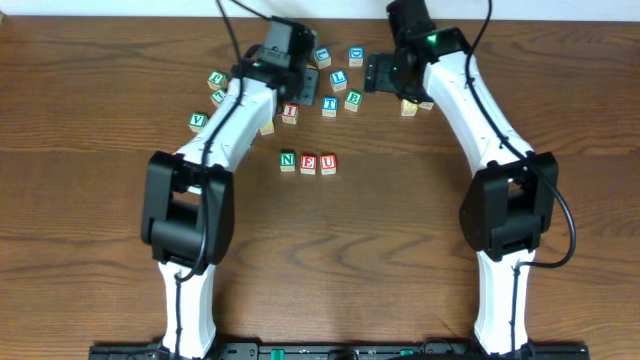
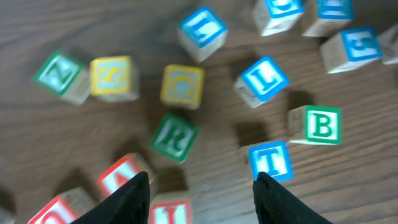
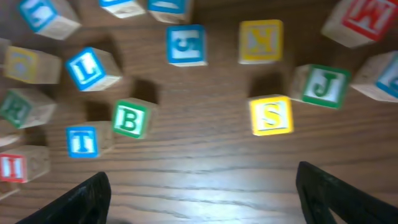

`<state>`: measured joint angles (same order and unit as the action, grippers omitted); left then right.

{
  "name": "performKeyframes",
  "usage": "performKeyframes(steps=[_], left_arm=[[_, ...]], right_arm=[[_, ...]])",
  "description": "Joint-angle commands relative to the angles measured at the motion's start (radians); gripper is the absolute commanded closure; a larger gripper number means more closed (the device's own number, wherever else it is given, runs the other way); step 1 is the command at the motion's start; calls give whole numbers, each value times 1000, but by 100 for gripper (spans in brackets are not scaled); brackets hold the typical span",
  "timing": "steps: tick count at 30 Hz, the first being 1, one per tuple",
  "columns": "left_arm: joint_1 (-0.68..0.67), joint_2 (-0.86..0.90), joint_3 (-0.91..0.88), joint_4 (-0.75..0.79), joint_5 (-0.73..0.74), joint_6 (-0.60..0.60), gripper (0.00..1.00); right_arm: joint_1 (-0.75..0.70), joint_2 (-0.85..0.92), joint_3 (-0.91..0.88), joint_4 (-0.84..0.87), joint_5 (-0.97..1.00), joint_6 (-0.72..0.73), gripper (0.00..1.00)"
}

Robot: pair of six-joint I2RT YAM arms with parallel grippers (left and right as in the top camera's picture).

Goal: Spell out NEURIPS
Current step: 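Move the left gripper toward the green R block at upper left, then lower the left gripper and grasp the green R block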

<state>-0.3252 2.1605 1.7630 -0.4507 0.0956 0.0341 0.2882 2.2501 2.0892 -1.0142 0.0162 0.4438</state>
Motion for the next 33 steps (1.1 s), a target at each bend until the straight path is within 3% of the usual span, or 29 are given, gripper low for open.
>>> performKeyframes(steps=[1, 4, 33], left_arm=[[-3, 23, 39, 3, 2, 67, 47], [-2, 34, 39, 12, 2, 91, 47], [5, 196, 39, 174, -18, 156, 50]], right_arm=[[-20, -23, 23, -21, 8, 3, 7], [-23, -23, 23, -34, 16, 3, 1], [-13, -23, 23, -37, 27, 4, 1]])
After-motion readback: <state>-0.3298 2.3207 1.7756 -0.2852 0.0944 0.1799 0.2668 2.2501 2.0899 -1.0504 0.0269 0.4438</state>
